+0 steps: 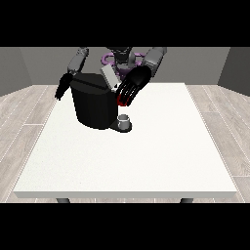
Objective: Insert the coffee pod into the coffee machine and close the lid
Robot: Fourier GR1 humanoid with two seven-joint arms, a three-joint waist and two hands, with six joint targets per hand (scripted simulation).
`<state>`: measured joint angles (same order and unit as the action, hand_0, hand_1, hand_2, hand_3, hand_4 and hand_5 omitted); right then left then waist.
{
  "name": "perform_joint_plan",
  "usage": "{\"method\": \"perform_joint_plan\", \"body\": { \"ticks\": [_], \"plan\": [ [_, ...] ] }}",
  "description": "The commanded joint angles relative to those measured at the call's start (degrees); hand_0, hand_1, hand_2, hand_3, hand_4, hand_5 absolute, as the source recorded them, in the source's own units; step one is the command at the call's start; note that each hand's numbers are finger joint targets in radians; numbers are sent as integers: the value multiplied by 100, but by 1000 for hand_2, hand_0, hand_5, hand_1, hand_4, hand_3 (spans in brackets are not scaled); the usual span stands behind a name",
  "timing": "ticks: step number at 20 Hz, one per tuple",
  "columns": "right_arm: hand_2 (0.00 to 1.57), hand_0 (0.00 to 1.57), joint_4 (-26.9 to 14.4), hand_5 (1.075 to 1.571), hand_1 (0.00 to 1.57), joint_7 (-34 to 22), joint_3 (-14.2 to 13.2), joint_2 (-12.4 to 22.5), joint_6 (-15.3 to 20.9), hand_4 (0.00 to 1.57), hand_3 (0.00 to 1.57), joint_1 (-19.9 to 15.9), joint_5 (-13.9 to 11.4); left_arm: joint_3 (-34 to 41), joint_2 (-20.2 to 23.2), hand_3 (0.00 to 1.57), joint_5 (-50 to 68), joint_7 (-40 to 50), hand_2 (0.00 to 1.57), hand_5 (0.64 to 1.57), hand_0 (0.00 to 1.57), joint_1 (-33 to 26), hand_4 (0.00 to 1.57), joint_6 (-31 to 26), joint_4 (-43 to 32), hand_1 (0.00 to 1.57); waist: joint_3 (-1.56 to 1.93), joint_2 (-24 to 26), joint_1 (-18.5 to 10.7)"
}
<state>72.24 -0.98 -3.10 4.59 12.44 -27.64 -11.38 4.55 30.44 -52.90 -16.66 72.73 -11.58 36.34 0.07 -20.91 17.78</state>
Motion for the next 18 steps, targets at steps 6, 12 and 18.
{"method": "perform_joint_plan", "body": {
  "ticks": [6,12,18],
  "plan": [
    [0,0,-545,1571,0,58,-154,-101,37,0,0,438,111,12,-555,0,118,469,0,1571,0,-344,0,-293,8,0,-3,839,-521],
    [0,0,-854,1571,0,453,-429,3,-85,0,0,1100,338,109,-1113,0,542,203,282,1571,0,-1237,0,-415,247,0,-5,1705,-1141],
    [0,0,-885,1571,0,329,-590,-6,68,0,0,1630,384,1479,-2293,0,2332,-305,0,1571,0,-2416,467,-291,146,0,-26,2476,-1830]
  ]
}}
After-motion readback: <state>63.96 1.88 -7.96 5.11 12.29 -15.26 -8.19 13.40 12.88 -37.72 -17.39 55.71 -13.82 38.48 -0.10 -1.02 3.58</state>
